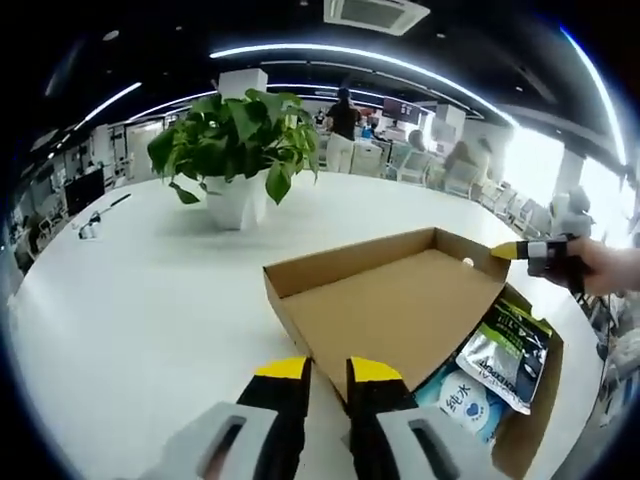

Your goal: Operate the shoe box by opening the lid, removing the specified soft item, and placing it in the target area until the item is outside and the box remains undamaged.

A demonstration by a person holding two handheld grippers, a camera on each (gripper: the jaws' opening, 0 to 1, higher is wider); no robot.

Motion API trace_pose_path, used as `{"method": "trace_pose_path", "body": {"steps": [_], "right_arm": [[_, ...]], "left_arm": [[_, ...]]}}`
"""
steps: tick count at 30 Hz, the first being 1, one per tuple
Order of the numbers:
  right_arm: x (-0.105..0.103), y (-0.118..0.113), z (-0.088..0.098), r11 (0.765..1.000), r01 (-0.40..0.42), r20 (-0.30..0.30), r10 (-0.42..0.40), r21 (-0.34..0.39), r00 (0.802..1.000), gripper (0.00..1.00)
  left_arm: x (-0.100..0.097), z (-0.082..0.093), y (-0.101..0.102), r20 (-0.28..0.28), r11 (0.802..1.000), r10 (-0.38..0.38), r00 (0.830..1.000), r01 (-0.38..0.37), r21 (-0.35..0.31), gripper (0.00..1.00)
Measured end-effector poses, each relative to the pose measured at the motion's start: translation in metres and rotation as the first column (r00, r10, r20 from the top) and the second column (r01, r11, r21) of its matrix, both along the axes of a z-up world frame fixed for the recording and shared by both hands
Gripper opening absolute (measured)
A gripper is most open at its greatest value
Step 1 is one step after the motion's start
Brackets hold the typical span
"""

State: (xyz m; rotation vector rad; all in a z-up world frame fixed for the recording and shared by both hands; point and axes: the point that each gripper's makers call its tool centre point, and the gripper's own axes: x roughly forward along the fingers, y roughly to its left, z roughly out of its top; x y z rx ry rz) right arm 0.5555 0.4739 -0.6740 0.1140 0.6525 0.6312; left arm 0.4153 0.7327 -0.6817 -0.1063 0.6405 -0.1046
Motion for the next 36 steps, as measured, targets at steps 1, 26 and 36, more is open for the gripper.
{"method": "trace_pose_path", "body": {"steps": [1,26,36], "right_arm": [[0.0,0.0,-0.001,1.0,-0.002,0.001,0.002,-0.004,1.0,0.01],[-0.009,-0.013,0.001,0.999,-0.023,-0.019,0.022,-0.025,1.0,0.07],[-0.027,-0.032,0.017,1.0,-0.008,-0.001,0.008,-0.006,1.0,0.11]], "left_arm": [[0.0,0.0,0.0,-0.001,1.0,0.0,1.0,0.0,-0.003,0.14],[-0.008,0.0,-0.002,0.009,1.0,-0.016,1.0,0.016,-0.018,0.16],[-0.037,0.014,0.009,0.041,0.999,0.017,0.999,-0.016,-0.03,0.21]]}}
